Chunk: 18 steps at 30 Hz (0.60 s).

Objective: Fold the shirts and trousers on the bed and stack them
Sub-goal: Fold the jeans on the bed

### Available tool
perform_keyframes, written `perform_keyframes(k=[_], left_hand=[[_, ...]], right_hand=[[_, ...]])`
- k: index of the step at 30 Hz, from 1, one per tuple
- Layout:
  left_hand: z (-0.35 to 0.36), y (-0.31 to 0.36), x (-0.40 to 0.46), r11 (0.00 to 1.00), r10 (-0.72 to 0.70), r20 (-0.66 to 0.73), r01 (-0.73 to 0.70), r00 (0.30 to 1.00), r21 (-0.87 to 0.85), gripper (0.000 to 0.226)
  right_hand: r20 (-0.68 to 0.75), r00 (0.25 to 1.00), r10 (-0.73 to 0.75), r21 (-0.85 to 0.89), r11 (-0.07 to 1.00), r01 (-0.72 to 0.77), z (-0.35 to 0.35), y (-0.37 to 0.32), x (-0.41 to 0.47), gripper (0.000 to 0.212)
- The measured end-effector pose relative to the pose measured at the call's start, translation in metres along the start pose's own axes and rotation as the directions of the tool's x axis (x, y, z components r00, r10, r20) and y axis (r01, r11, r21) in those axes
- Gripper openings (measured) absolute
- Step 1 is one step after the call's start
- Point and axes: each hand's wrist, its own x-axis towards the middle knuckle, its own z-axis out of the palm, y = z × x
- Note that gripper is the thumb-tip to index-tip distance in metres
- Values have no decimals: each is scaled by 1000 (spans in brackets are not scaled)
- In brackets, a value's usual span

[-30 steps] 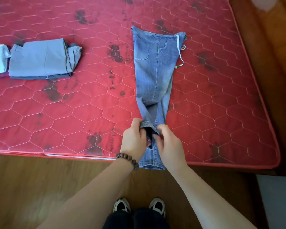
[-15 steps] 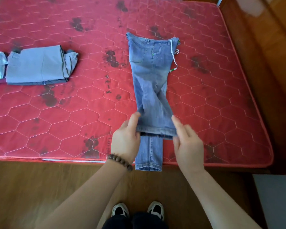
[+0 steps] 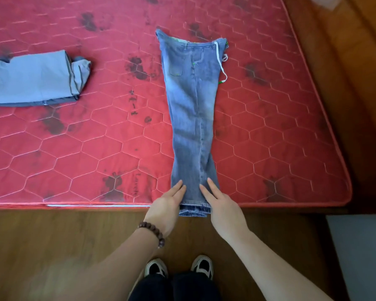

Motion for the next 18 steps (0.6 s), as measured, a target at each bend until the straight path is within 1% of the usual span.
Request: perform_keyframes(k=[2,4,6,9,12,15,16,18], left_hand=[[9,-6,-3,1000,30,-2,-30,1000,8,60],[21,-14,-4,998,53,13,-53,999,28,59],[36,-22,-4,997,40,27,-42,999,70,61],[61,-32,-2,984,-11,92,-6,996,177,69],[83,-43,6,961,-38,215,-24,976,276,74],[101,-57,16,932,-75,337,-55,939,360,64],[104,-60,19,930,-79,347,-56,935,363,58],[108,-62,18,939,-79,309,-33,948,341,50]], right_hand=[[0,1000,10,23,1000,-10,10,5,2,66],[8,1000,18,1,1000,-18,25,10,2,61],[6,1000,16,-23,1000,-15,45,14,2,60],[37,998,45,-51,998,-44,74,18,3,65],[128,987,93,-117,990,-79,96,20,7,64],[252,957,143,-203,975,-92,114,25,15,60],[286,945,157,-214,972,-97,117,26,16,59],[310,936,169,-185,976,-115,116,26,18,58]])
